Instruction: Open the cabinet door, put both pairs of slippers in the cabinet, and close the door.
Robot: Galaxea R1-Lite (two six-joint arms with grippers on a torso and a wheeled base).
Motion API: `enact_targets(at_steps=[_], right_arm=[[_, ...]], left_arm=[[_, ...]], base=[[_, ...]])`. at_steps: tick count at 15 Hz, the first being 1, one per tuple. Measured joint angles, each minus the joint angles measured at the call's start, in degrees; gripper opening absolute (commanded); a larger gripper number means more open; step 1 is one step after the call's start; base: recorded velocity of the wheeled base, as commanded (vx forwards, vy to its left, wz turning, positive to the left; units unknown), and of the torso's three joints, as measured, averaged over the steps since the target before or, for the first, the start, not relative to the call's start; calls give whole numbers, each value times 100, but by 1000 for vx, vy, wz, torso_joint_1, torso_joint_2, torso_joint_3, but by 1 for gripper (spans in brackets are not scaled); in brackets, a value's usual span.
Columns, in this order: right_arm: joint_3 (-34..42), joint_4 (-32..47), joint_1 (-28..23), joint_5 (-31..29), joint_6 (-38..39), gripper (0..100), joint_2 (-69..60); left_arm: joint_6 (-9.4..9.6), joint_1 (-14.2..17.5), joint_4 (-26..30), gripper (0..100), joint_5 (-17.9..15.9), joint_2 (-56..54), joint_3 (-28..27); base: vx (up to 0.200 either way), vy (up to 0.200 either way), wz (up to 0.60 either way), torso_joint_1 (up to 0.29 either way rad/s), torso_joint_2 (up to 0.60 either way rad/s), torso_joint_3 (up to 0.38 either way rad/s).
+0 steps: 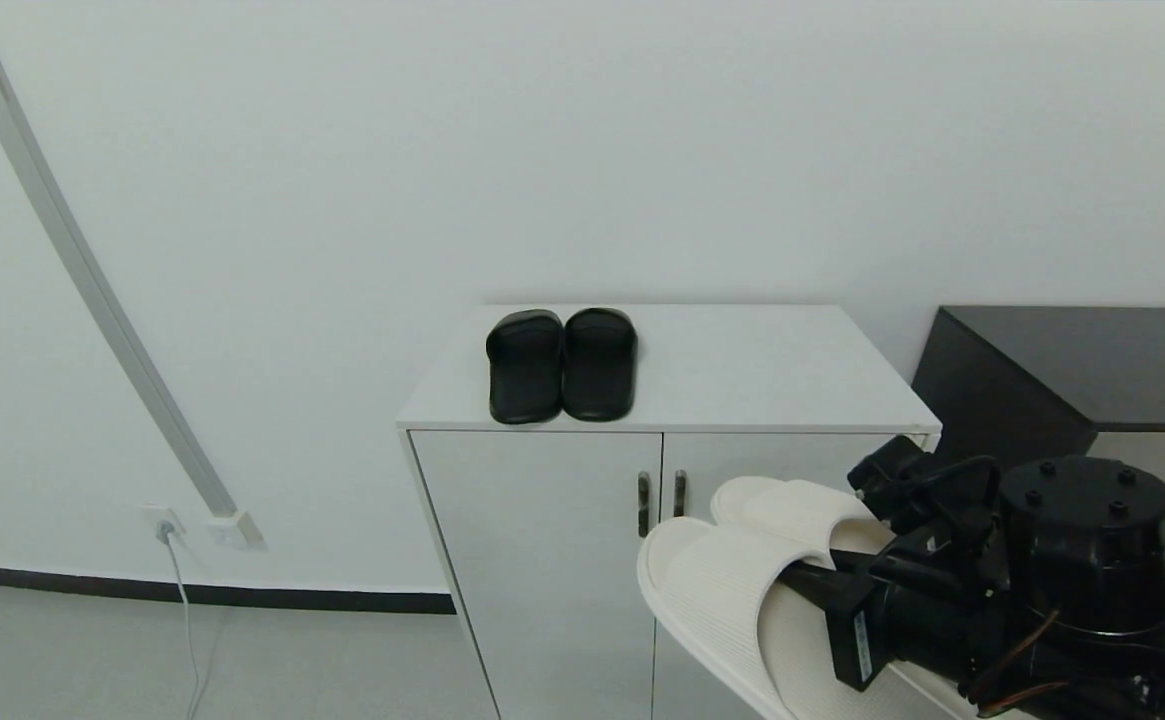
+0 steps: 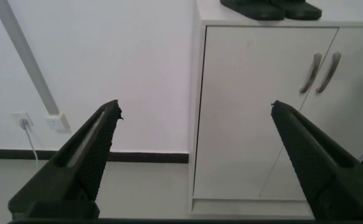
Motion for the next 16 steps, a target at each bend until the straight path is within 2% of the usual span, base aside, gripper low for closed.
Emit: enact_targets(at_steps=[13, 16], right_arm=[[5, 0, -78, 222, 0, 0, 77], [22, 2, -83, 191, -1, 0, 93]], left_arm=[[0, 0, 0, 100, 0, 0, 0], [150, 0, 6, 100, -63, 0, 0]], base=[[0, 0, 0, -183, 508, 319], [0, 0, 0, -124, 463, 339]])
